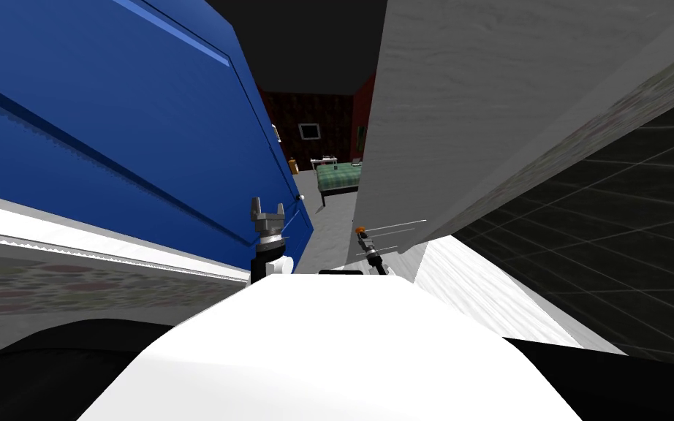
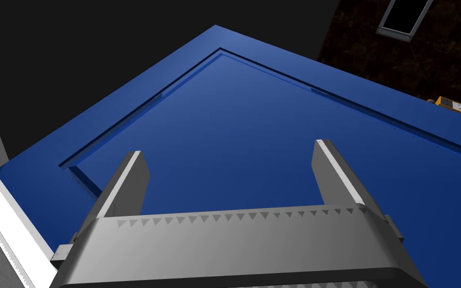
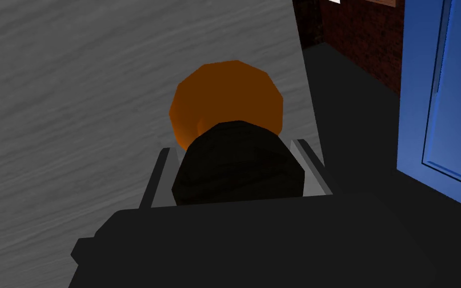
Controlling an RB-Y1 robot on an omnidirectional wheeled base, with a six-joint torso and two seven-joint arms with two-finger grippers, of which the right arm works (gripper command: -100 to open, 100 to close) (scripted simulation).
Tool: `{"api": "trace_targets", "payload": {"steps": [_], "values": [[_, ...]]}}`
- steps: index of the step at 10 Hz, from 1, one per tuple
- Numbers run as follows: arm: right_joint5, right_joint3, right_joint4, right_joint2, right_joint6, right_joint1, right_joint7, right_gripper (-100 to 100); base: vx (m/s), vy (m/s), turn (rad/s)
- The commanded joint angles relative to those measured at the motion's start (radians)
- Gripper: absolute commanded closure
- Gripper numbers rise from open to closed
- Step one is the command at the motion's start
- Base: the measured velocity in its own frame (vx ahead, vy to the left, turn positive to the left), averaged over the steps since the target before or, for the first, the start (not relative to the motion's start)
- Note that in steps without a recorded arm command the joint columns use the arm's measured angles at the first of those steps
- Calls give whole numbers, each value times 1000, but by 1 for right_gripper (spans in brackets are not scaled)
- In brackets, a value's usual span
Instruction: Push the door open
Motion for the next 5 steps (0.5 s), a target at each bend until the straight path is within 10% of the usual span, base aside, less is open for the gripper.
{"api": "trace_targets", "payload": {"steps": [1, 5], "values": [[-32, -9, -10, -13, -7, -2, -50, 100, 53, 12, 64], [-50, -8, -10, -15, -8, 1, -98, 100, 28, 8, 19]]}}
